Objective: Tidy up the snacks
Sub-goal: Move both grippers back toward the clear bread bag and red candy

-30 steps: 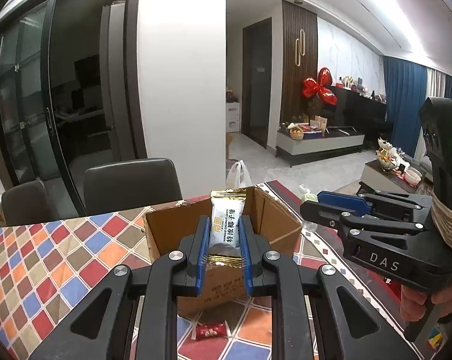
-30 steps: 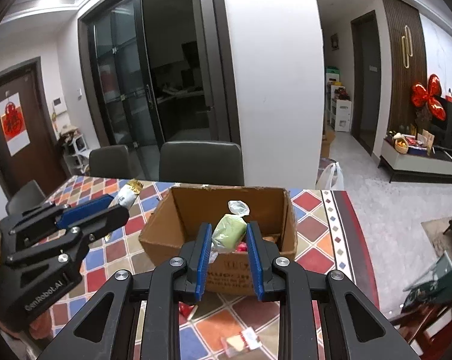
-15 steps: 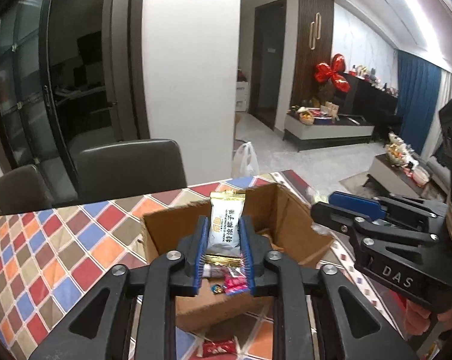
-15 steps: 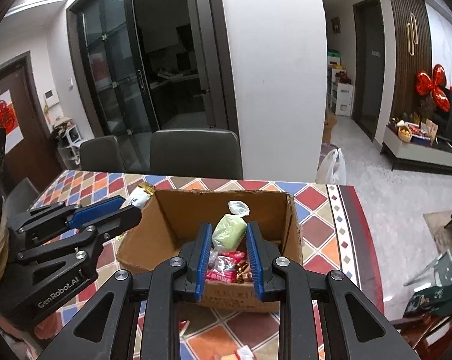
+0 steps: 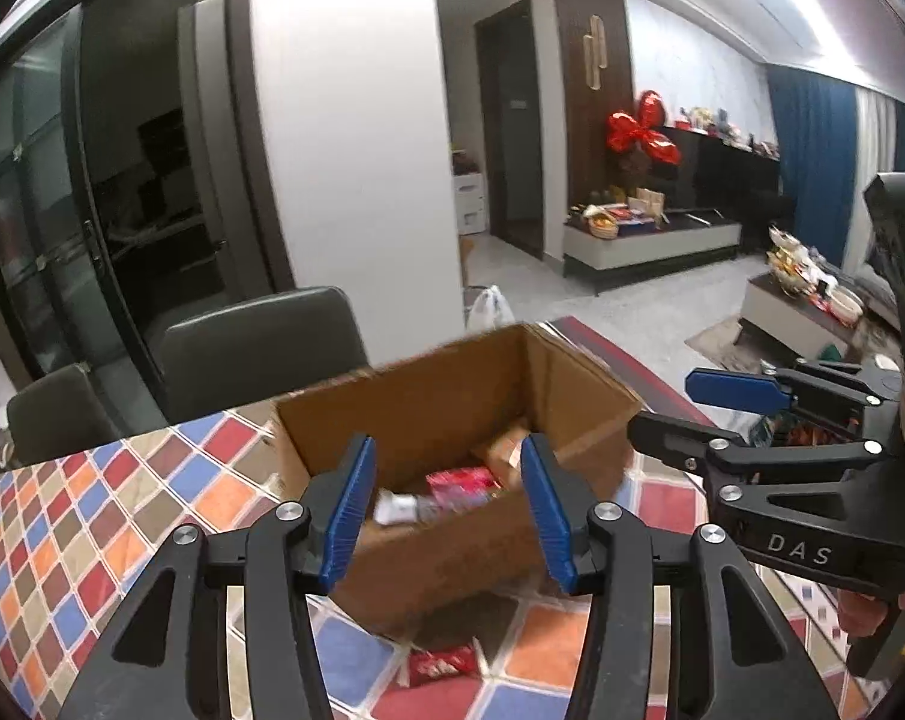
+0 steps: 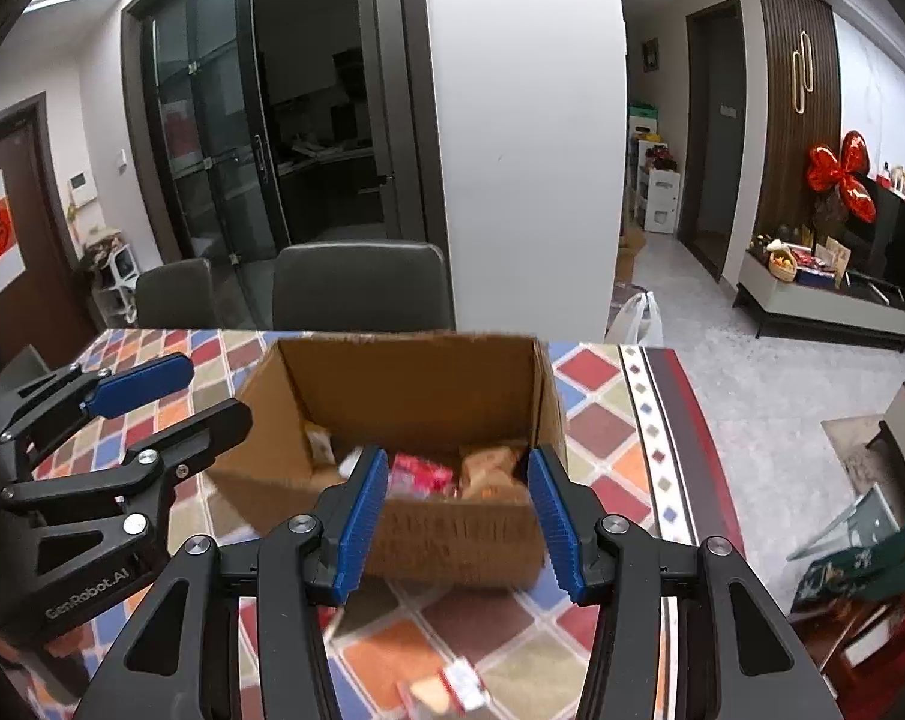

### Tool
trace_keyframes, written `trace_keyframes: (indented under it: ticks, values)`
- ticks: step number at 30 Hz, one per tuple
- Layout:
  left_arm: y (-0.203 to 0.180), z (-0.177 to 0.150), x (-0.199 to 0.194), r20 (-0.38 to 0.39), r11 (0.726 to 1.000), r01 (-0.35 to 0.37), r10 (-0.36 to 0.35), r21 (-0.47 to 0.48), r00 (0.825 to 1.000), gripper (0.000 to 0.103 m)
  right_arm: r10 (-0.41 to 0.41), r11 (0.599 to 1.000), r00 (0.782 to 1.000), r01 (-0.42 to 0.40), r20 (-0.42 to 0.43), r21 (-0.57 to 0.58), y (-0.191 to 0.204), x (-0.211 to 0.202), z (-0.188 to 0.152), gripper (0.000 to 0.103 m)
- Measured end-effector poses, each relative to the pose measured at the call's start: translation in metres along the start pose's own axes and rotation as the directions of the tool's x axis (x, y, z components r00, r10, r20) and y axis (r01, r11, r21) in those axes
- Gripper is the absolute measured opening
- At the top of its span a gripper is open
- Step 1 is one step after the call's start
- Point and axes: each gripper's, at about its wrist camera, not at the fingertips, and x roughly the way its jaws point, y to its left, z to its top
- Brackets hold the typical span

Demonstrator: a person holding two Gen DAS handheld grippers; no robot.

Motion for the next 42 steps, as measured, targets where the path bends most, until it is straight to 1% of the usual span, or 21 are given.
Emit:
trace_keyframes:
  ticks: [7,9,13,15,19,23,27,35,42]
  values:
    - [-0.031,-0.034,-0.004,-0.026,0.996,0.039,-0.037,0.075,0.999,0.05,-0.026,0.999,0.999,0.026,-0.029,0.02,-0.009,-0.015,-0.049,0.05]
    - [-0.04,-0.042,-0.003,-0.043,0.994,0.055,-0.051,0.099,0.998,0.05,-0.041,0.999,0.998,0.042,-0.041,0.019,-0.011,-0.017,-0.062,0.05]
    - [-0.054,-0.059,0.006,-0.089,0.988,0.098,-0.088,0.116,0.992,0.051,-0.062,0.998,0.996,0.064,-0.063,0.023,-0.018,-0.021,-0.084,0.05]
    - [-0.062,-0.069,0.013,-0.126,0.984,0.129,-0.114,0.119,0.985,0.051,-0.069,0.997,0.995,0.071,-0.073,0.028,-0.021,-0.022,-0.094,0.05]
    - [-0.071,-0.085,0.026,-0.185,0.979,0.167,-0.144,0.117,0.972,0.051,-0.082,0.996,0.99,0.085,-0.116,0.017,-0.025,-0.017,-0.116,0.05]
    - [-0.082,-0.104,0.042,-0.25,0.97,0.197,-0.158,0.14,0.955,0.052,-0.088,0.995,0.983,0.094,-0.163,0.034,-0.035,-0.011,-0.135,0.05]
    - [-0.09,-0.115,0.059,-0.311,0.958,0.241,-0.185,0.154,0.932,0.054,-0.091,0.993,0.976,0.103,-0.199,0.053,-0.041,-0.005,-0.151,0.05]
    - [-0.099,-0.124,0.084,-0.371,0.947,0.262,-0.179,0.187,0.911,0.055,-0.089,0.99,0.965,0.112,-0.245,0.08,-0.045,0.008,-0.169,0.05]
    - [-0.106,-0.129,0.103,-0.393,0.945,0.253,-0.157,0.205,0.906,0.055,-0.079,0.989,0.959,0.109,-0.271,0.098,-0.048,0.015,-0.174,0.05]
